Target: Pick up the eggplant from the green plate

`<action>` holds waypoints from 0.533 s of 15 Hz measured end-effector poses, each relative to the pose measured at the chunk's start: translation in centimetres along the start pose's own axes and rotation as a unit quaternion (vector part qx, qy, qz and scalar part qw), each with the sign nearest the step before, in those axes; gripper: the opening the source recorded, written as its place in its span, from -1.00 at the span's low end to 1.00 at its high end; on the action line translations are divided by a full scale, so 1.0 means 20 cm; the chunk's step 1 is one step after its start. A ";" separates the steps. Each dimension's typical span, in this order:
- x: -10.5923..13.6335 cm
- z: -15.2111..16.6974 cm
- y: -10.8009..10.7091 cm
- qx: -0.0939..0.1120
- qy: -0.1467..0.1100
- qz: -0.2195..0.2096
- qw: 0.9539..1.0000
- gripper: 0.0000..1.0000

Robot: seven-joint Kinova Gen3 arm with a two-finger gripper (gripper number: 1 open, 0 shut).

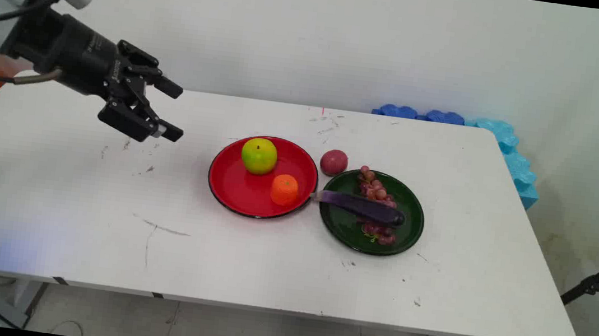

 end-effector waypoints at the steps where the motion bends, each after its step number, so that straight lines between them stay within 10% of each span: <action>1: 0.00 0.00 0.00 0.003 -0.001 0.000 1.000 1.00; 8: 0.14 0.06 0.00 -0.001 0.003 0.021 1.000 1.00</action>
